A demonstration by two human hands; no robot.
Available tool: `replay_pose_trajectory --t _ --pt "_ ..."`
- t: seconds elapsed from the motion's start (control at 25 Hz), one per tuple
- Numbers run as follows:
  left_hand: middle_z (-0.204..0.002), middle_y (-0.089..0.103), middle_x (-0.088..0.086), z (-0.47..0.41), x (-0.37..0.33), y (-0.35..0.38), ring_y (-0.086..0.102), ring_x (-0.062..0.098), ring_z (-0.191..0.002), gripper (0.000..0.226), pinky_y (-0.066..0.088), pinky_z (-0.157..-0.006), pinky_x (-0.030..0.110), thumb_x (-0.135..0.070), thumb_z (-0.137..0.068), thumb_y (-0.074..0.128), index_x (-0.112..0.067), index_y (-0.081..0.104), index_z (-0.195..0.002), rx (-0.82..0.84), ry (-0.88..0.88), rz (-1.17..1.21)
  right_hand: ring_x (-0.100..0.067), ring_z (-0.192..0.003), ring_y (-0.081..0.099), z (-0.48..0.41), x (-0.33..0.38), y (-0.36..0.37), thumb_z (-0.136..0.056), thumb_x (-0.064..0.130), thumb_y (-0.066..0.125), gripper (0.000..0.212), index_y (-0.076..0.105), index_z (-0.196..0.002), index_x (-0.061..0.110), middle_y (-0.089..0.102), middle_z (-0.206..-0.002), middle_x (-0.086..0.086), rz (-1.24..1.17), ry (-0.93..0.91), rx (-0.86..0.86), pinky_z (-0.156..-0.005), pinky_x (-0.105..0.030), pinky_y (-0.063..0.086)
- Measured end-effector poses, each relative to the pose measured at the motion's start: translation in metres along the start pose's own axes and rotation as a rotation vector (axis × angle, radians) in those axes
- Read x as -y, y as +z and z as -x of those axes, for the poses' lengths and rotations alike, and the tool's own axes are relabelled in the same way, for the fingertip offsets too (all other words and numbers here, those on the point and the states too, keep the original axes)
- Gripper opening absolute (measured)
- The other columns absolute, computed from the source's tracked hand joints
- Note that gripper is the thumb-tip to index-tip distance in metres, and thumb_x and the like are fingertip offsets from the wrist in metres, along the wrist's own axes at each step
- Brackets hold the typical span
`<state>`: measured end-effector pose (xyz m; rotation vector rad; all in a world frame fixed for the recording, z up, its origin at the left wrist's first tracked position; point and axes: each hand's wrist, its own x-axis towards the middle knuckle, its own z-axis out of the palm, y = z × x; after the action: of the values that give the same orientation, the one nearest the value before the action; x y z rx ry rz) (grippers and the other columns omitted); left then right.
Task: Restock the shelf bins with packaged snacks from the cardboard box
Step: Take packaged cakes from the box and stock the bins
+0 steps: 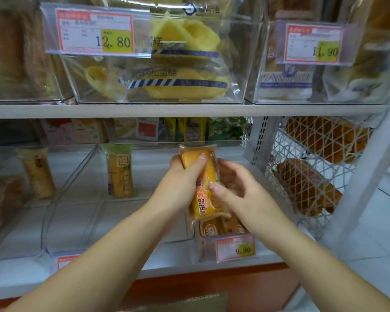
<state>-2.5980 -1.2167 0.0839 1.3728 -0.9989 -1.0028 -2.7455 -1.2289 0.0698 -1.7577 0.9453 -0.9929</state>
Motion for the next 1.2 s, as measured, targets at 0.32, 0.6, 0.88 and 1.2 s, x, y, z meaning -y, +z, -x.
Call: replay_pose_trajectory --t 0.32,0.6,0.88,1.2 --pt "-0.151 0.042 -0.005 -0.061 -0.012 0.025 0.044 0.020 -0.134 0.047 0.038 -0.108 0.035 -0.035 -0.105 0.036 -0.033 0.028 -0.151 0.181 0.340 -1.008 0.004 -0.061 0.057 -0.044 -0.009 -0.058 -0.088 0.032 0.068 0.064 0.036 -0.142 0.042 0.060 -0.093 0.019 0.658 0.035 -0.272 -0.048 -0.010 0.037" --pt "-0.162 0.023 -0.004 -0.118 0.025 0.041 0.035 0.029 -0.141 0.051 0.041 -0.106 0.045 -0.040 -0.103 0.030 -0.041 0.019 -0.153 0.682 0.275 -1.656 -0.021 -0.086 0.067 -0.118 -0.061 -0.065 -0.092 0.020 0.055 0.017 0.064 -0.105 0.025 0.069 -0.093 0.000 1.103 0.111 -0.028 -0.066 -0.028 0.050" --pt "-0.165 0.011 -0.005 -0.111 0.018 0.035 0.022 0.028 -0.148 0.059 0.035 -0.111 0.041 -0.052 -0.102 0.029 -0.041 0.006 -0.155 0.687 0.314 -1.820 -0.030 -0.110 0.057 -0.131 -0.059 -0.058 -0.098 0.019 0.049 0.038 0.041 -0.135 0.010 0.057 -0.122 -0.015 1.226 0.341 0.383 -0.097 -0.041 0.049" --pt "-0.165 0.009 -0.005 -0.107 0.018 0.037 0.021 0.029 -0.148 0.061 0.032 -0.110 0.041 -0.056 -0.101 0.027 -0.037 0.007 -0.156 0.710 0.329 -1.854 -0.026 -0.111 0.060 -0.124 -0.049 -0.061 -0.092 0.007 0.058 0.035 0.055 -0.127 0.002 0.060 -0.124 -0.015 1.429 0.305 0.503 -0.087 -0.032 0.049"
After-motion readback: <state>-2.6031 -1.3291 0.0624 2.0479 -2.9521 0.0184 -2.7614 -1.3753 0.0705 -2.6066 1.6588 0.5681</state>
